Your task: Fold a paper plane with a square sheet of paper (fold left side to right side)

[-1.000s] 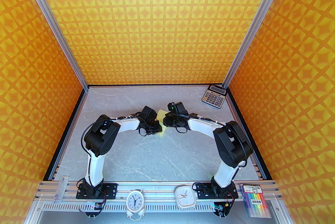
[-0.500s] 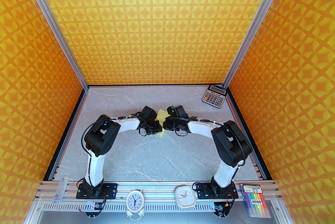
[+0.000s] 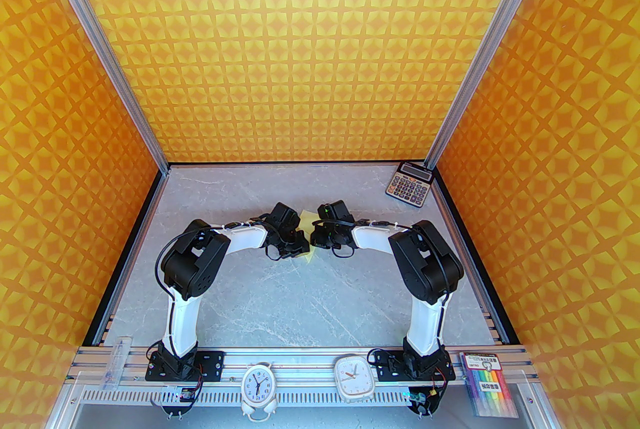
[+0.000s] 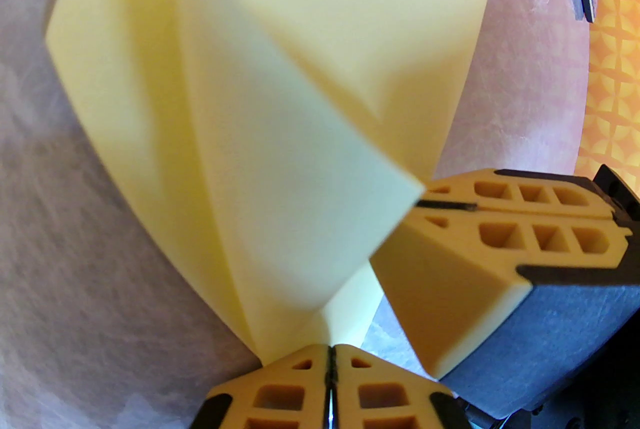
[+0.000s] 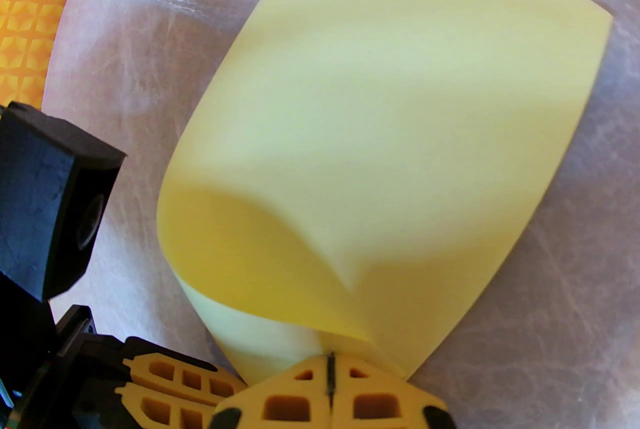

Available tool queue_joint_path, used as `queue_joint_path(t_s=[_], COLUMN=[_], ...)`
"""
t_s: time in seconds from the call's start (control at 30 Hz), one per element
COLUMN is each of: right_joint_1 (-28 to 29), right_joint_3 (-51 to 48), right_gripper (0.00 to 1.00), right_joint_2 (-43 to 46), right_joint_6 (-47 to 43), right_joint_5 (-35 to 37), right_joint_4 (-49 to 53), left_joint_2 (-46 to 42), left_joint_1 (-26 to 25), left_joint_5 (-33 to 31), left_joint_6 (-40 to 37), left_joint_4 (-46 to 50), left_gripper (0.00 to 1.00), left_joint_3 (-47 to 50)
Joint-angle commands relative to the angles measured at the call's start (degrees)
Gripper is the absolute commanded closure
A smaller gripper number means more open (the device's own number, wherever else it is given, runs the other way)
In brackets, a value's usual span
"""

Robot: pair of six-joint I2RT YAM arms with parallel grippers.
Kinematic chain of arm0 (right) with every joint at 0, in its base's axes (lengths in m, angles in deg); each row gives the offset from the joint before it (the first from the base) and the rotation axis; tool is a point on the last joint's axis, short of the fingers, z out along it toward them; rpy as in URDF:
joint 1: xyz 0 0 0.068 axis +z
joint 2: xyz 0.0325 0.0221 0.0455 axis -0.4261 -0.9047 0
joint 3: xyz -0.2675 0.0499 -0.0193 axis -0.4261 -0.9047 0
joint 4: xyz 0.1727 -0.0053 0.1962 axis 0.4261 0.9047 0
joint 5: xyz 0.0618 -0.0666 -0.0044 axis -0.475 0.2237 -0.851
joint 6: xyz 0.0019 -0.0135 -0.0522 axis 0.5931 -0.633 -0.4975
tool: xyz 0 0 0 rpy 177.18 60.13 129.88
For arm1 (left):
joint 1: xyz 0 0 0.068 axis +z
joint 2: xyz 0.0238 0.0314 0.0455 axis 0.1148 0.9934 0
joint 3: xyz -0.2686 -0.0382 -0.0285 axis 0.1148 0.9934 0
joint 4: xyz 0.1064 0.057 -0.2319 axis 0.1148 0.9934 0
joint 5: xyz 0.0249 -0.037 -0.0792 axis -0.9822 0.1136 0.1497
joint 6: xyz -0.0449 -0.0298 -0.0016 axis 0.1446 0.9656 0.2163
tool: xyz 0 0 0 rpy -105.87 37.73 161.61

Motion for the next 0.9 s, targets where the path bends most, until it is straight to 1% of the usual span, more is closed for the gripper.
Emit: queue_joint_path(t_s=[0.0, 0.17, 0.37, 0.77, 0.87], right_joint_1=[0.2, 0.2, 0.2, 0.2, 0.2], right_joint_3=[0.2, -0.2, 0.0, 0.5, 0.4], right_gripper=[1.0, 1.0, 1.0, 1.0, 1.0], right_joint_2=[-2.6, -2.5, -2.4, -2.5, -2.6], right_joint_6=[-1.5, -1.8, -2.0, -2.1, -2.2], right_joint_5=[2.2, 2.0, 1.5, 1.1, 1.2], right_joint_4=[3.6, 3.7, 3.8, 4.1, 4.2], left_joint_2=[-1.4, -1.9, 1.6, 5.6, 5.8], left_joint_1=[0.9, 2.4, 3.4, 4.5, 4.8], left_joint_5=[-1.0, -0.8, -0.8, -1.7, -2.4], left_joint_6=[-0.4, -1.7, -3.4, -4.8, -4.8], left_joint_4=[2.1, 3.1, 5.4, 6.4, 7.6], left_gripper=[0.91, 0.91, 0.91, 0.91, 0.93], left_joint_3=[-1.9, -4.9, -8.4, -8.0, -7.9])
